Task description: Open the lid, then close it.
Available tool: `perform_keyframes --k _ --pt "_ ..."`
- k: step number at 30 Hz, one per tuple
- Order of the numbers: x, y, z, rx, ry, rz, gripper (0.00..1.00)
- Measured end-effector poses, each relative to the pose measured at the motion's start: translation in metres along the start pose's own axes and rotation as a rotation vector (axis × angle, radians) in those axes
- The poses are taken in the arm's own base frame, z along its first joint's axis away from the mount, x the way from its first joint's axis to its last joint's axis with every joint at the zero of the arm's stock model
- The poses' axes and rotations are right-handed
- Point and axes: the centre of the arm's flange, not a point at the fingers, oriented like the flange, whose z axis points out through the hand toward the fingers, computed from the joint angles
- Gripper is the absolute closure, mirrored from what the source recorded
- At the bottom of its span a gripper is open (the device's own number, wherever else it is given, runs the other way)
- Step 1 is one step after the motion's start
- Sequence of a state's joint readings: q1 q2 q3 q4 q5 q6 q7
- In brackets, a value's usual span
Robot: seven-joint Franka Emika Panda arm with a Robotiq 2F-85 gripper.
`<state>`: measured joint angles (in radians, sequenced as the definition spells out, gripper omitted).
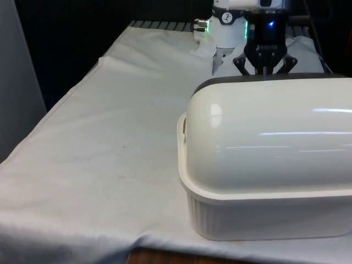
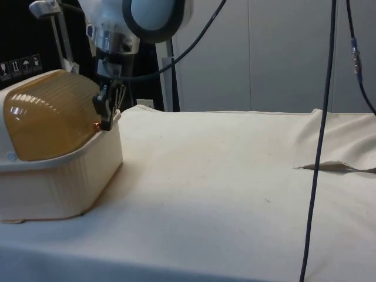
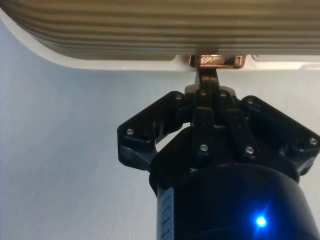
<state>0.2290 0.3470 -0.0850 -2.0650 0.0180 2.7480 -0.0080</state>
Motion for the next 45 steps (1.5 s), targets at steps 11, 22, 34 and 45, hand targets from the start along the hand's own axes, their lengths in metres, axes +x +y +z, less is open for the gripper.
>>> perform_keyframes --k 11,22,34,45 --pt "0.005 0.0 -0.013 0.001 0.026 -0.002 1.0" --pt "0.011 0.001 -0.032 0.002 0.056 -0.003 1.0" --pt "0.018 0.001 -0.044 0.002 0.107 -0.004 1.0" --pt "0.023 0.002 -0.05 0.0 0.162 0.002 1.0"
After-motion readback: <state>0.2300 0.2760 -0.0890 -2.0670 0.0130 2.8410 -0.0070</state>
